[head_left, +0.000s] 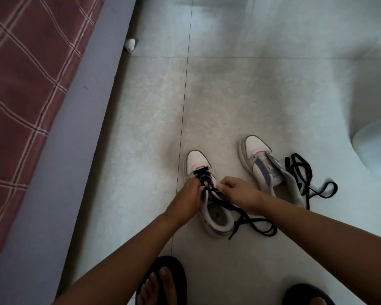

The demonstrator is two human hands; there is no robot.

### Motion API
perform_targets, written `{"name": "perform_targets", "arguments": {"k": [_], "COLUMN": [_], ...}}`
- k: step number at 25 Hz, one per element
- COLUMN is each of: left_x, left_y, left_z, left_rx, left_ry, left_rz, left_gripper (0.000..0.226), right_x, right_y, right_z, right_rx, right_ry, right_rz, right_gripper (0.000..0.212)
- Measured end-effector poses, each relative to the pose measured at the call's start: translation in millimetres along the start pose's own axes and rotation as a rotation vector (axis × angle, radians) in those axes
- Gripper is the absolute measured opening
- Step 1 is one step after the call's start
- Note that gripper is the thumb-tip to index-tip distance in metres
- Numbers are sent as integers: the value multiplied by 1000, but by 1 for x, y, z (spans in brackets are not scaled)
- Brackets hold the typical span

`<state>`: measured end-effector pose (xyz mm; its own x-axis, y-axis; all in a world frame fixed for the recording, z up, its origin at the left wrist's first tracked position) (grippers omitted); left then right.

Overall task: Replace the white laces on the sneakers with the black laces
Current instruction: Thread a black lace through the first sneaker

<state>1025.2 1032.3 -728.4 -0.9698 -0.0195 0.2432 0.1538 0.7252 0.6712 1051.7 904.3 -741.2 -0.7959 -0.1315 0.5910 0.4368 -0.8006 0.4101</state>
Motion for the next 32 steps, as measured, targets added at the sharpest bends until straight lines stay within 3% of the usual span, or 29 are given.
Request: {"name": "perform_targets", "arguments": {"k": [3,4,5,7,10,14,17,20,23,28,32], "left_x": [-4,1,9,31,46,10,-5,-2,-2,-4,-3], "left_y": [10,11,9,-5,-26,-15,-17,-17,-20,-22,-13], "left_z": [9,12,15,19,11,-15,-11,-7,5,6,-9], "left_rx": [110,183,222,157,25,78,46,89,8,-93,-26], "left_ry": [100,137,161,164,137,58,-13,-106,-89,-95,-179], "left_rz": [-87,-89,-66,23,-9,-210,-109,-99,-77,-41,125], "left_gripper": [11,6,15,62,108,108,110,95,90,88,88], "right_x": [-1,2,6,14,23,37,47,69,83,82,72], "right_y": [4,3,1,0,-2,-7,-1,-16,-19,-27,1], "right_z": [8,6,1,-9,-9,10,28,34,27,25,59], "right_rx": [133,173,223,437,746,865,929,720,374,121,-209], "right_ry": [75,61,33,15,76,183,269,333,209,83,11], "right_rz": [-63,-38,6,76,72,81,39,157,226,308,410], "right_gripper": [19,30,45,62,40,19,23,27,26,28,33]}}
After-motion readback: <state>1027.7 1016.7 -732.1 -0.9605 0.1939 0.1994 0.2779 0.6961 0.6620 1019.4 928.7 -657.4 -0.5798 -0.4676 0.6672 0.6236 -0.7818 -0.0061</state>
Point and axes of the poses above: each hand's wrist, its own x-axis away from the middle knuckle, its own y-axis out of the back of the hand, z = x × y, the point moved 9 cm from there along -x, towards the middle knuckle, and after that the axes turned 11 degrees about -z, right-handed, at the moved point
